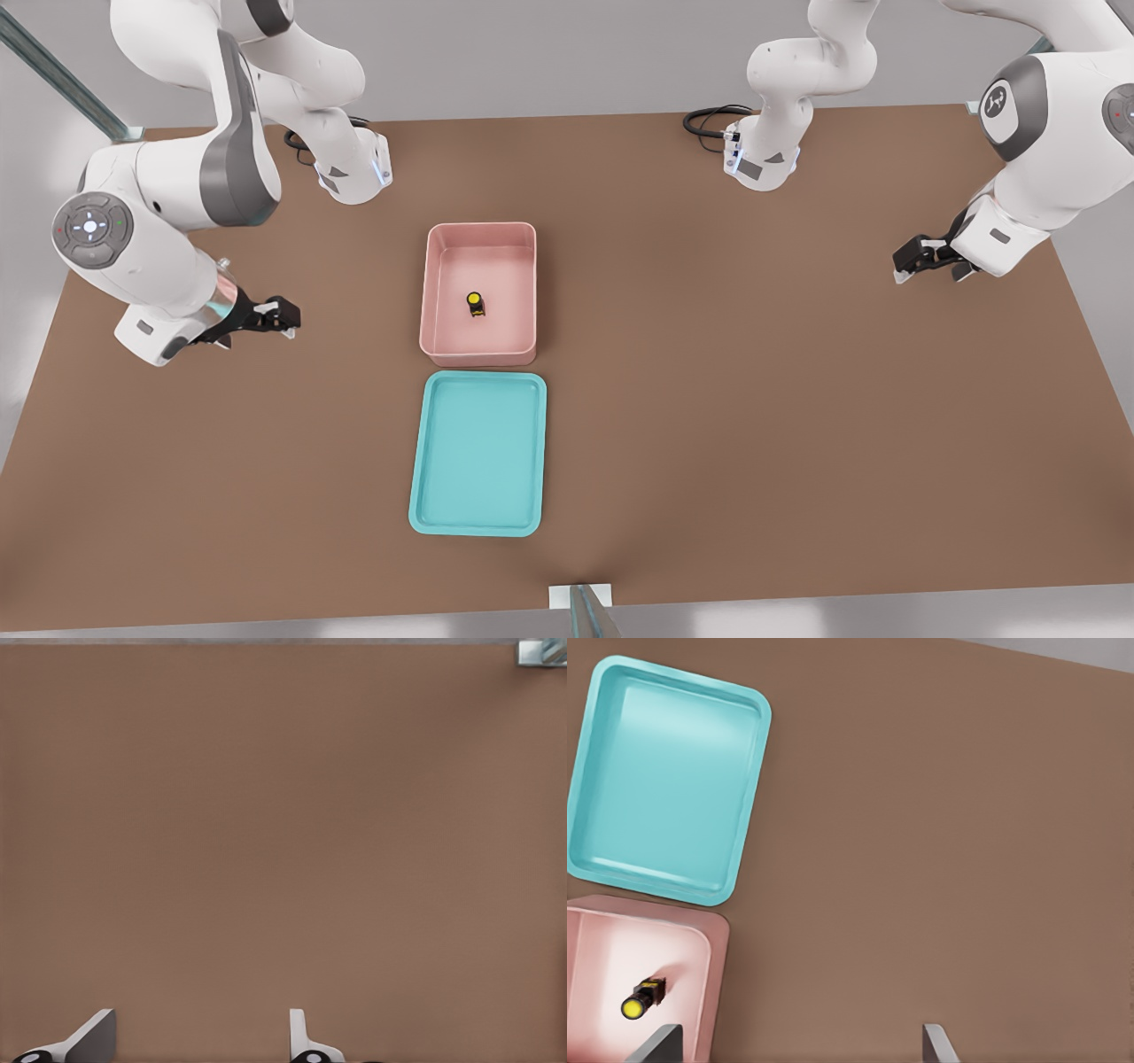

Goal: The left arm remains still, and the right arm places the button from the box into the tray

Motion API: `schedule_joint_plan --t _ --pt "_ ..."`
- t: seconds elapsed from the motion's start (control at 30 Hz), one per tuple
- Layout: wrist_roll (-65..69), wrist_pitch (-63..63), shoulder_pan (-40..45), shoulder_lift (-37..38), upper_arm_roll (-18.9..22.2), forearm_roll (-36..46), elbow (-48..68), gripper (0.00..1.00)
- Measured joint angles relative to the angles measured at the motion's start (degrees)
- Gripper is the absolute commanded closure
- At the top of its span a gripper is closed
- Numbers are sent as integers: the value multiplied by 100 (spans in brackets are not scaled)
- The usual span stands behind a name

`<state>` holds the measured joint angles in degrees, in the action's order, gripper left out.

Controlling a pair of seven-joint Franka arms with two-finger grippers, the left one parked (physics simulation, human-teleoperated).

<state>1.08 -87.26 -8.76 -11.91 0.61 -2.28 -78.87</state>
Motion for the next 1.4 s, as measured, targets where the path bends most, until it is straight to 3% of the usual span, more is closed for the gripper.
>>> schedule_joint_plan --t 0.07,0.23,0.3,0.43,0.63,1.4 --pt "8 2 -35 -67 -102 -3 0 0" --pt "-17 167 -2315 -1097 -550 103 -115 1" --pt "-59 -376 -2548 -1054 -577 202 -1219 1" --pt "-175 -2014 -2556 -867 -539 262 -2927 2" --pt "-383 -3580 -2539 -466 -451 270 -3990 2" --pt "-955 -4894 -2647 -684 -351 356 -4811 5"
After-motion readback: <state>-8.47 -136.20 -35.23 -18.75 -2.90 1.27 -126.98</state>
